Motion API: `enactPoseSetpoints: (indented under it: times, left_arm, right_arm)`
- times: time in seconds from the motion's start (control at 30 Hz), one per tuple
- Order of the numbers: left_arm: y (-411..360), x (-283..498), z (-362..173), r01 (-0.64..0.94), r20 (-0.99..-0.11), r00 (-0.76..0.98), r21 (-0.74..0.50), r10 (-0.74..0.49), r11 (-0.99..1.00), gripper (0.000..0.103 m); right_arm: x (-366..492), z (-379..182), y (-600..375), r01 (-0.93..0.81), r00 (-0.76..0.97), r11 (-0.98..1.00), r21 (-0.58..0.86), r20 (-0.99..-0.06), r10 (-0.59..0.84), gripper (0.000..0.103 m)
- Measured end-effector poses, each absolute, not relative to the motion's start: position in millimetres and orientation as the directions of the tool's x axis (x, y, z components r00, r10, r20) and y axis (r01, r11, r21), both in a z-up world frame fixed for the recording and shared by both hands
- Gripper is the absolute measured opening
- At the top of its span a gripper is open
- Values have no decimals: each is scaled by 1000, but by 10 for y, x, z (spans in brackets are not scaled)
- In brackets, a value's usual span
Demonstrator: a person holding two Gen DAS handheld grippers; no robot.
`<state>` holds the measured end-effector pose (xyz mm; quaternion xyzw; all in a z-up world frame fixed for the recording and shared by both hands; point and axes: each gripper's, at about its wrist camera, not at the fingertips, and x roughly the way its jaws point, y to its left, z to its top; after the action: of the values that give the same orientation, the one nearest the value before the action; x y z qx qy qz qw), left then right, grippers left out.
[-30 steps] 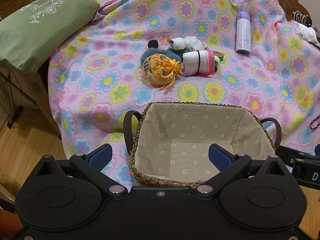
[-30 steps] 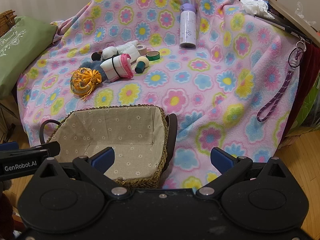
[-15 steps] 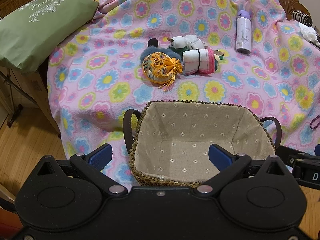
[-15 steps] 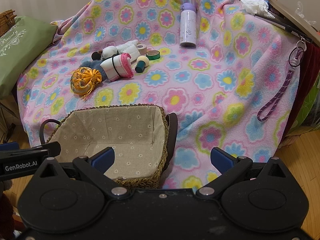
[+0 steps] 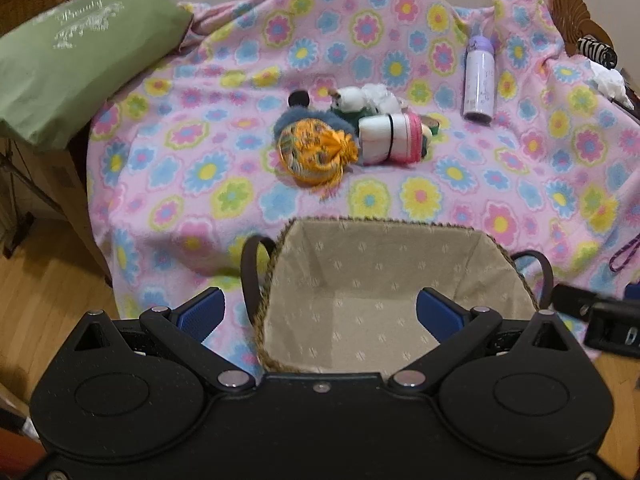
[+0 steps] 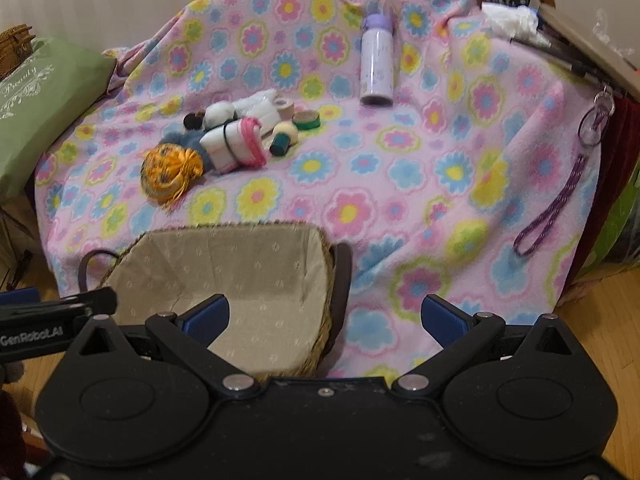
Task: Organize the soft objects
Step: 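Grasp the yellow pouch with the left tool while the right tool grasps the white-pink sock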
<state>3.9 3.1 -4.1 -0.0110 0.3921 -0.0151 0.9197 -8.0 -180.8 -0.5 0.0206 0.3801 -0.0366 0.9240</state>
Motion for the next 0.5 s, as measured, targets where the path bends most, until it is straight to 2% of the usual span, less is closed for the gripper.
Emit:
enactPoseSetpoints:
  times: [0.1,0.33,0.47,0.5]
  left_arm:
    - [71,126,28,22,-703,710,-29,-36,999,95]
    - [208,503,211,-14,-658,753,-7,6,1000,95]
    - [270,793,195,-14,-682,732,-17,-1,1000,94]
    - [284,865,172,-11,-695,719,-29,-12,1000,89]
  right_arm:
    - [-7,78,-1805,83,744,996,-37,-662,-87,103]
    - [218,352,-1783,56,828,995,-88,-553,-96,103]
    - [409,480,-1761,45,854,996,-73,-515,-77,102]
    - [473,489,-1753,36,852,997,-64,-519,-64,102]
